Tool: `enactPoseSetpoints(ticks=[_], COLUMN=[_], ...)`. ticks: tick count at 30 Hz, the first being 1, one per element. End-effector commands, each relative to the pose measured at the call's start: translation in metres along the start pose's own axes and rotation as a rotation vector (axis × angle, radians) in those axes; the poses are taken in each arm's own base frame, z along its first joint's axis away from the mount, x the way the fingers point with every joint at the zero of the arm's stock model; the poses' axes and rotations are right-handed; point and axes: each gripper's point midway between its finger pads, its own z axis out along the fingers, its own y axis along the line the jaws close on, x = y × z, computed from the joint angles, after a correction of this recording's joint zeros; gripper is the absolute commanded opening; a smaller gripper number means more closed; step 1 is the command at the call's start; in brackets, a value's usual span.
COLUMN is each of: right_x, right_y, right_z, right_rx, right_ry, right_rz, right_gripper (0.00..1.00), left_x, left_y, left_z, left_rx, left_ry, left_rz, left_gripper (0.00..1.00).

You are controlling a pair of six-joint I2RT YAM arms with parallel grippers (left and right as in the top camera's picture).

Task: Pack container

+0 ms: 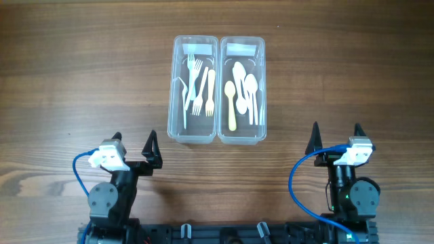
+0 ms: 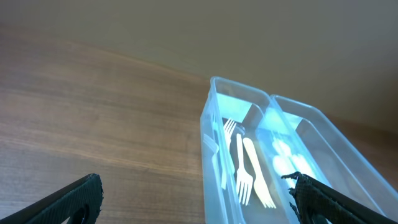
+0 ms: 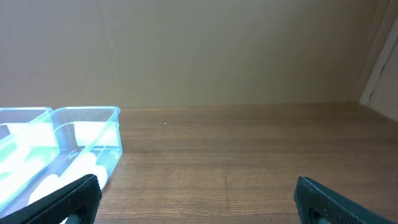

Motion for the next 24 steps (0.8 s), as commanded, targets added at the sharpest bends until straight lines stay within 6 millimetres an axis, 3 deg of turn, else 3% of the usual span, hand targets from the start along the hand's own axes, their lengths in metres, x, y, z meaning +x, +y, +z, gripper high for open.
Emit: enactPoseSetpoints(ticks=[1, 7, 15, 24], right_x=[-0.001, -0.001, -0.001, -0.001], right_y=[0.002, 0.002, 0.002, 0.002], right_z=[0.000, 0.000, 0.000, 0.000], right_rx=[-0.012, -0.012, -0.012, -0.012], right_ry=[-0.006, -0.006, -0.006, -0.006], right_rz=[-0.012, -0.012, -0.012, -0.012], right_gripper=[1.00, 1.00, 1.00, 1.00], left_x=[0.004, -0.001, -0.008, -0.008], left_y=[0.000, 0.013, 0.035, 0.035], left_z=[0.001, 0.001, -0.002, -0.002], left_rx=[0.011, -0.045, -0.139, -0.139], left_ry=[-0.002, -0.019, -0.047, -0.045], left_rz=[-0.004, 0.101, 0.090, 0.090], left_gripper=[1.00, 1.00, 1.00, 1.00])
